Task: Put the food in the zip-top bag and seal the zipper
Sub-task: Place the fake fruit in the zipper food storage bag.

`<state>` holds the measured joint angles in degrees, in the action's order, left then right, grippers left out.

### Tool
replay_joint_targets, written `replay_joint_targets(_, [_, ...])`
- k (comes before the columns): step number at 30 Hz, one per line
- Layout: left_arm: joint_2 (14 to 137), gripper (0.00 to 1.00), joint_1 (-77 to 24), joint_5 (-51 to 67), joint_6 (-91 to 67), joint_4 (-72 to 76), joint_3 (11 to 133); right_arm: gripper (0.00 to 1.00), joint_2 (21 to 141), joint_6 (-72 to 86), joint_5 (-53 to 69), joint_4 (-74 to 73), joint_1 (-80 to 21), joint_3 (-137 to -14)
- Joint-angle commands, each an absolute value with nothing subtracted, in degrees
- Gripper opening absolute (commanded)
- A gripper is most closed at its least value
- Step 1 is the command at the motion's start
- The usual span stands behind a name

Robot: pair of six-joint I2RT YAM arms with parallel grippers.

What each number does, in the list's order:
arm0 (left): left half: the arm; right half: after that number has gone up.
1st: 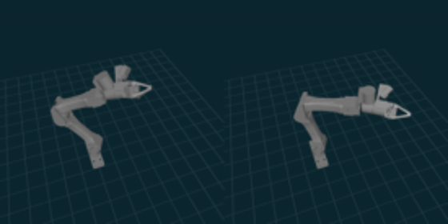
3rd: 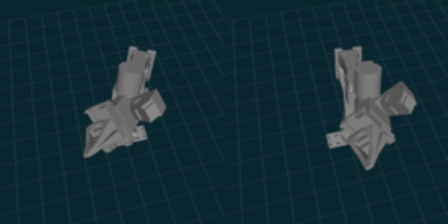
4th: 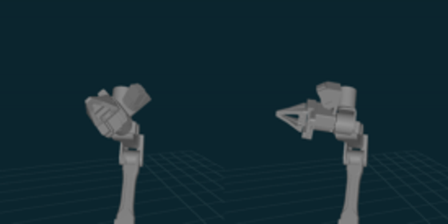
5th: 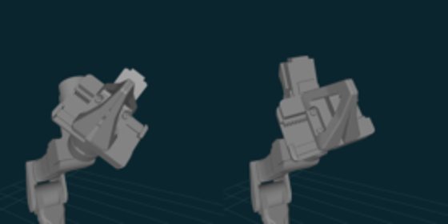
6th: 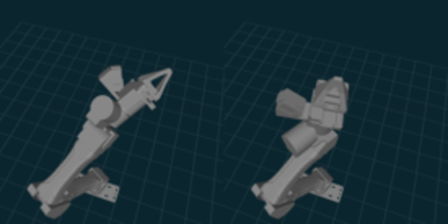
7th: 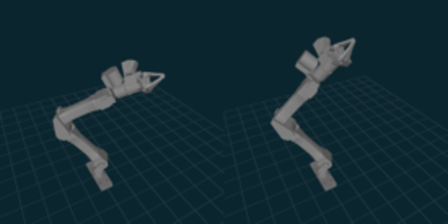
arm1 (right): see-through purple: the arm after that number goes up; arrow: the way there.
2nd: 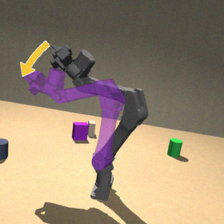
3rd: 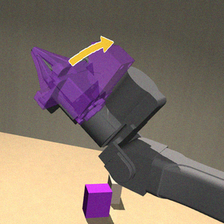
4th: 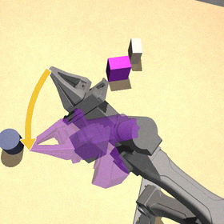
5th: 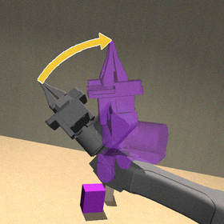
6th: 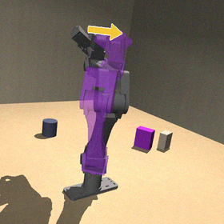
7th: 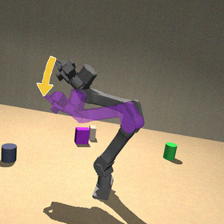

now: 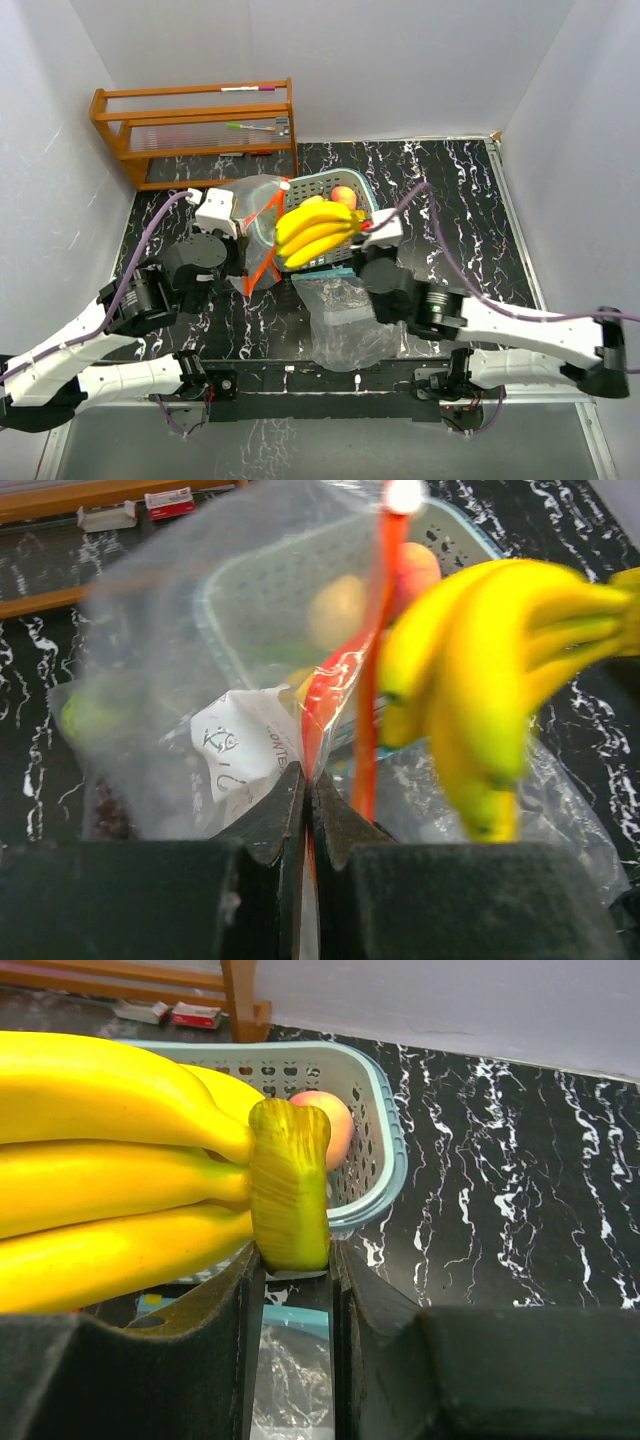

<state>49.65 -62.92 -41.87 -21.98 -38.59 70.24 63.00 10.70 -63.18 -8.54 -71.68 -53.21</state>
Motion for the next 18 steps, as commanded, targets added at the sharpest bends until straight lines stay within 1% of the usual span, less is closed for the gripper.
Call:
replay_joint_targets(1, [47.60, 0.00, -63.18, -46.47, -23.07, -45.15, 72.38, 0.08, 48.10, 8.59, -54.37, -9.46, -71.89, -50.91])
replay_joint_targets(3, [47.24, 0.00, -63.22, -47.48, -23.81, -46.96, 72.53, 0.08, 42.06, 6.96, -47.14, -10.95, -71.89, -51.08])
replay_joint_targets(5, [47.12, 0.00, -63.19, -47.53, -24.22, -47.97, 72.76, 0.08, 39.38, 6.17, -42.84, -14.36, -71.89, -52.54])
replay_joint_targets(8, [47.51, 0.00, -63.19, -46.65, -24.21, -48.40, 73.15, 0.08, 39.08, 5.57, -36.34, -20.16, -71.89, -55.88])
replay_joint_targets(10, [48.35, 0.00, -63.22, -46.38, -24.11, -48.41, 73.36, 0.08, 39.99, 4.71, -31.24, -21.11, -71.89, -56.93])
replay_joint_targets(13, [49.32, 0.00, -63.19, -45.67, -23.63, -47.37, 73.45, 0.08, 42.35, 3.70, -25.53, -16.77, -71.89, -56.59])
replay_joint_targets(18, [49.03, 0.00, -63.19, -43.76, -23.22, -45.17, 73.66, 0.08, 48.05, 2.84, -23.26, -5.14, -71.89, -53.50])
